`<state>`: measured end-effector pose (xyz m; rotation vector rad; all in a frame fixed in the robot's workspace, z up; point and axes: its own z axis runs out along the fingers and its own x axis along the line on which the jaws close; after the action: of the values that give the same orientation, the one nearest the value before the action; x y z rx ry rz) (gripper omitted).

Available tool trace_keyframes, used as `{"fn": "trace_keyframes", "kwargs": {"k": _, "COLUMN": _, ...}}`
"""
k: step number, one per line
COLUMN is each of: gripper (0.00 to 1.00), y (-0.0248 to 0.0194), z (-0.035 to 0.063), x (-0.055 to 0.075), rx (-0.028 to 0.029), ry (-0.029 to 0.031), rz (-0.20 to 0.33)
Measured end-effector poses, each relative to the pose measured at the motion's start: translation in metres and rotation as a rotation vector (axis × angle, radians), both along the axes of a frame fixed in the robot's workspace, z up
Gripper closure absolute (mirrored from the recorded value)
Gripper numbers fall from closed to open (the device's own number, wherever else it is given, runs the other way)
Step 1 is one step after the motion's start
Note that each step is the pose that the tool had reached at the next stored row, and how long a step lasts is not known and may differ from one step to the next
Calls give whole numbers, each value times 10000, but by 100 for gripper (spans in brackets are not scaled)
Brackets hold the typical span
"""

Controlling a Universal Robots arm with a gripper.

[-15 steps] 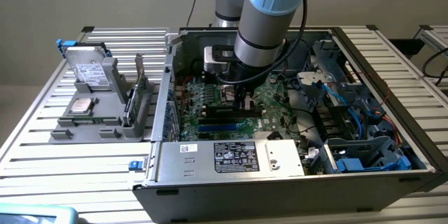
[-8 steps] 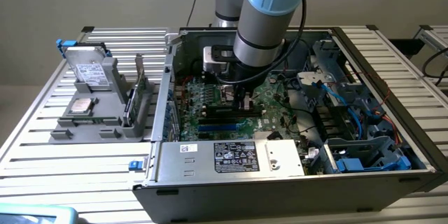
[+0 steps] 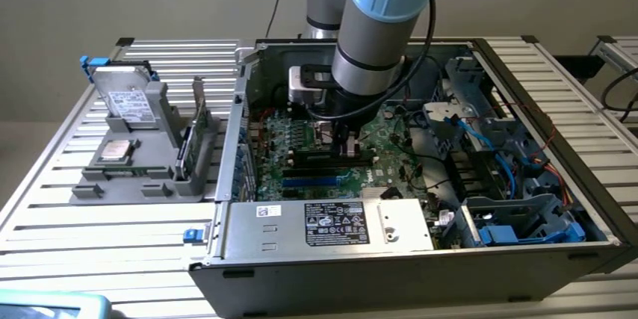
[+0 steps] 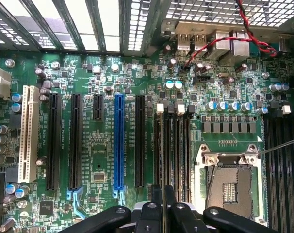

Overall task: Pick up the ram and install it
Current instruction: 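Insert the ram into the slot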

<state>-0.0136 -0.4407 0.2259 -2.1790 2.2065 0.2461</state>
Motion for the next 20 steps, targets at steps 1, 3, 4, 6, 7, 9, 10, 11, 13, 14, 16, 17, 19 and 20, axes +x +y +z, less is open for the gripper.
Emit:
{"fn": "trace_keyframes", "kwargs": {"k": 1, "gripper": 86, "y": 0, "z": 0, "x": 0, "rx": 0, "ry": 0, "rz": 0}}
{"fn": "trace_keyframes", "kwargs": {"k": 3, "gripper": 86, "y": -1, "z": -1, "x": 0, "rx": 0, "ry": 0, "rz": 0}}
{"fn": "trace_keyframes", "kwargs": {"k": 4, "gripper": 86, "y": -2, "z": -2, "x": -1, "rx": 0, "ry": 0, "rz": -1}}
{"fn": "trace_keyframes", "kwargs": {"k": 6, "gripper": 86, "y": -3, "z": -4, "x": -1, "rx": 0, "ry": 0, "rz": -2}}
{"fn": "trace_keyframes", "kwargs": {"k": 7, "gripper": 86, "y": -4, "z": -6, "x": -1, "rx": -1, "ry": 1, "rz": -1}}
{"fn": "trace_keyframes", "kwargs": {"k": 9, "gripper": 86, "y": -4, "z": -10, "x": -1, "rx": -4, "ry": 2, "rz": 0}}
{"fn": "trace_keyframes", "kwargs": {"k": 10, "gripper": 86, "y": -4, "z": -11, "x": -1, "rx": -5, "ry": 2, "rz": -1}}
{"fn": "trace_keyframes", "kwargs": {"k": 11, "gripper": 86, "y": -4, "z": -13, "x": 0, "rx": -5, "ry": 2, "rz": 0}}
{"fn": "trace_keyframes", "kwargs": {"k": 13, "gripper": 86, "y": -3, "z": -16, "x": 0, "rx": -3, "ry": 1, "rz": -1}}
{"fn": "trace_keyframes", "kwargs": {"k": 14, "gripper": 86, "y": -4, "z": -17, "x": 0, "rx": -1, "ry": 1, "rz": 0}}
{"fn": "trace_keyframes", "kwargs": {"k": 16, "gripper": 86, "y": -4, "z": -17, "x": 0, "rx": -2, "ry": 1, "rz": 0}}
{"fn": "trace_keyframes", "kwargs": {"k": 17, "gripper": 86, "y": -4, "z": -17, "x": 0, "rx": -2, "ry": 1, "rz": 0}}
{"fn": "trace_keyframes", "kwargs": {"k": 19, "gripper": 86, "y": -4, "z": -19, "x": 0, "rx": -2, "ry": 1, "rz": 0}}
{"fn": "trace_keyframes", "kwargs": {"k": 20, "gripper": 86, "y": -4, "z": -21, "x": -1, "rx": -2, "ry": 1, "rz": -1}}
